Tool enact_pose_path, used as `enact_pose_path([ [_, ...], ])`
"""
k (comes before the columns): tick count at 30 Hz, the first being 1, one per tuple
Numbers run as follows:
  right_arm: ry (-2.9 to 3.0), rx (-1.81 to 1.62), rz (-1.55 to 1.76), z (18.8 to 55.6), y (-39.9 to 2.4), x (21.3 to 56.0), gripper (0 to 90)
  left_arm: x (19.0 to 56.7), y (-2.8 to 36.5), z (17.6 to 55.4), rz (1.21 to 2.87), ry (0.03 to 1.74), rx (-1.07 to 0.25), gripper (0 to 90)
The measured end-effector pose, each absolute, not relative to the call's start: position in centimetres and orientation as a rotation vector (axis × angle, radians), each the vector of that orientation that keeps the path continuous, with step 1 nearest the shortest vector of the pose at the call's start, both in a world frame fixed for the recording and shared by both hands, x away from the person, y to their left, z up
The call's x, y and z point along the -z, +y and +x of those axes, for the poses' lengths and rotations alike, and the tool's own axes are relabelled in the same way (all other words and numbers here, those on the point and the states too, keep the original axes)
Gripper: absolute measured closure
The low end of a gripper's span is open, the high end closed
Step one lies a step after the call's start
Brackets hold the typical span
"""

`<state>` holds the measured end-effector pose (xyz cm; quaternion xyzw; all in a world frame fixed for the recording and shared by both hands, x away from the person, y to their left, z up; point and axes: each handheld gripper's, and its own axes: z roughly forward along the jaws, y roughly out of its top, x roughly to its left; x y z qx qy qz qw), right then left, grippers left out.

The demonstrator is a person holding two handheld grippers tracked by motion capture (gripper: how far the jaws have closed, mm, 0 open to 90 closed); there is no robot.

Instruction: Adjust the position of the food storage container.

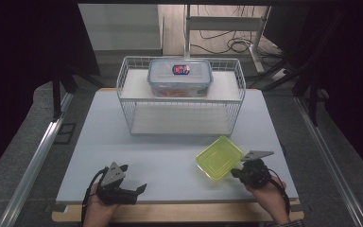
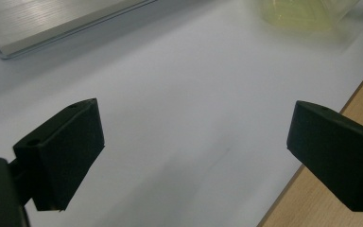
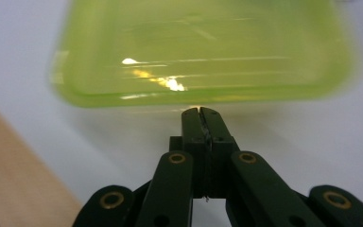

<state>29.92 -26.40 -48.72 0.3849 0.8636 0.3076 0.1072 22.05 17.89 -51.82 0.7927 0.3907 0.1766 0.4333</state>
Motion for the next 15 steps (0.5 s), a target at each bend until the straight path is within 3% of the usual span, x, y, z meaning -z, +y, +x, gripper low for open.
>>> enact_pose_path([
  [7, 2.33, -0.96, 1.247, 32.0, -30.4, 47.4, 89.4, 51.9, 17.8, 22.2, 1.987, 0.969, -0.437, 4.9],
  [15, 2.287, -1.027, 1.254, 36.1, -30.2, 47.4, 89.3, 52.0, 17.7, 22.3, 1.981, 0.979, -0.437, 5.0],
])
